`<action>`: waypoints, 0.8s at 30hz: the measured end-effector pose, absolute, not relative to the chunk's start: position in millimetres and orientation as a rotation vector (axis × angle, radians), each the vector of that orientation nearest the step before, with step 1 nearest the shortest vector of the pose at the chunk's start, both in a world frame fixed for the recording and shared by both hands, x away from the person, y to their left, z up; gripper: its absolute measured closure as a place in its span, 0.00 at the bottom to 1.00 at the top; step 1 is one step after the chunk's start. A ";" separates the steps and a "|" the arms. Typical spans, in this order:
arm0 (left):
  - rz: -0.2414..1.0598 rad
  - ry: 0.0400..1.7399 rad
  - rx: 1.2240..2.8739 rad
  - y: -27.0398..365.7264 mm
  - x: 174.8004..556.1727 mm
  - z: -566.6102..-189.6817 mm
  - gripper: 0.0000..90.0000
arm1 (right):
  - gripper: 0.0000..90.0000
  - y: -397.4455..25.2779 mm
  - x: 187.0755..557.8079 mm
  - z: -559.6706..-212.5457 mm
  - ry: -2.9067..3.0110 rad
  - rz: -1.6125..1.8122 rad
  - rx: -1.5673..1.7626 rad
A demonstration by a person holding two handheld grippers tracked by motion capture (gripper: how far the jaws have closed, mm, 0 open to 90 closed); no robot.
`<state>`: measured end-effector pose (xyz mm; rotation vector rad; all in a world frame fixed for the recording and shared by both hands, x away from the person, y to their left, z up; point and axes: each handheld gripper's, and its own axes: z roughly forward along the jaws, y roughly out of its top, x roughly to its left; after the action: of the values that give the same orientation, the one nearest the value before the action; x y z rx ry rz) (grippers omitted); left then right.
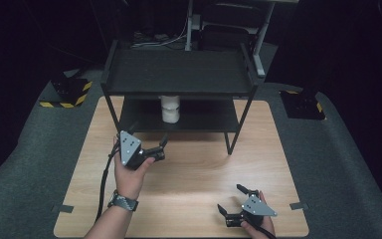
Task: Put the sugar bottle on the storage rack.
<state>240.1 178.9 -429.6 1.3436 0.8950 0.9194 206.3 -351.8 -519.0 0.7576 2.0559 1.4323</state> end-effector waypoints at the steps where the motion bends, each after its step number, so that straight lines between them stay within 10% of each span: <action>1: 0.917 0.892 1.343 180.7 236.8 -432.3 0.01 | 0.01 -351.7 206.3 -519.1 2.055 1.432 0.758; 24: 0.824 0.892 1.440 217.5 166.8 -515.0 0.01 | 0.01 -351.4 205.7 -519.7 2.050 1.431 0.753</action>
<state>166.8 217.5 -515.0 1.4401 0.8924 0.8237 205.7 -351.4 -519.7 0.7533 2.0501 1.4305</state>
